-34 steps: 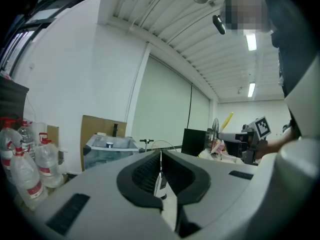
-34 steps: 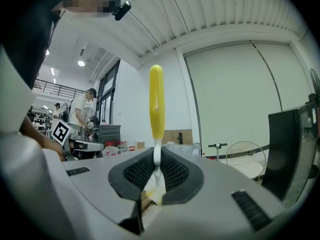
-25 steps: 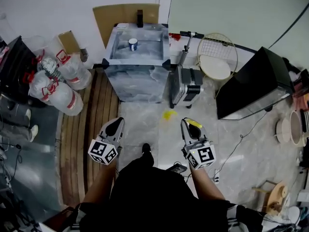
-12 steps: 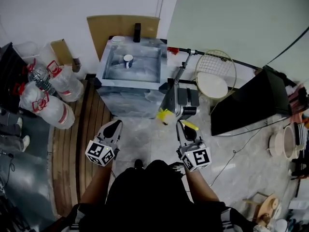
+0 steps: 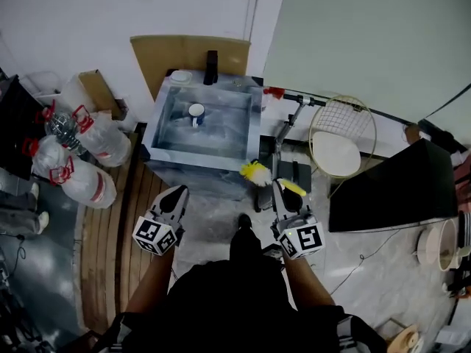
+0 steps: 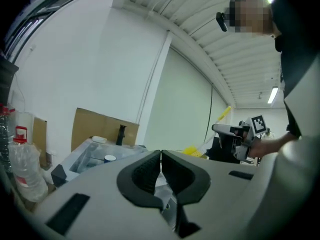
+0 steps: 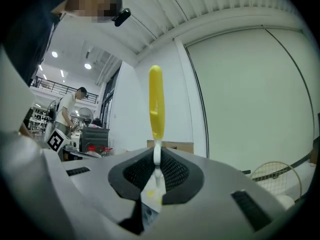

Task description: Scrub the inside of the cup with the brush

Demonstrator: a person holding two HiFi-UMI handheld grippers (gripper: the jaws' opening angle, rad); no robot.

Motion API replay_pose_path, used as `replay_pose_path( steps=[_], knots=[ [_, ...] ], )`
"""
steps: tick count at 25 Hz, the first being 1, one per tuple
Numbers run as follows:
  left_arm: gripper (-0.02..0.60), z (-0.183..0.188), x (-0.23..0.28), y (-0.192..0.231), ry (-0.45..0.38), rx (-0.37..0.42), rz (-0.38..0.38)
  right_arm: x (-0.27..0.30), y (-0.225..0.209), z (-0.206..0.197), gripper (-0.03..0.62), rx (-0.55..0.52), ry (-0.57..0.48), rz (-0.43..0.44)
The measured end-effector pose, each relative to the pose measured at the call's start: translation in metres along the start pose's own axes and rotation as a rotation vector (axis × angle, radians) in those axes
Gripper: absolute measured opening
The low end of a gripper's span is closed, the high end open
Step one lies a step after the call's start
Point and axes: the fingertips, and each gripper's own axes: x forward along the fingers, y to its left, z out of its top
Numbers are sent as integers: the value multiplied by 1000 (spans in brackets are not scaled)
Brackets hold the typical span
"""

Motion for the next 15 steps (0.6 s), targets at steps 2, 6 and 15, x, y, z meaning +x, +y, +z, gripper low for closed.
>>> replay_pose_path(
  steps=[2, 6, 15],
  knots=[
    [20, 9, 24, 8, 0, 5, 34, 24, -19, -1, 41, 8, 5, 40],
    [21, 31, 67, 24, -6, 18, 109, 69, -55, -2, 41, 21, 25, 128],
    [125, 40, 139, 61, 61, 32, 246, 160, -111, -12, 41, 42, 46, 294]
  ],
)
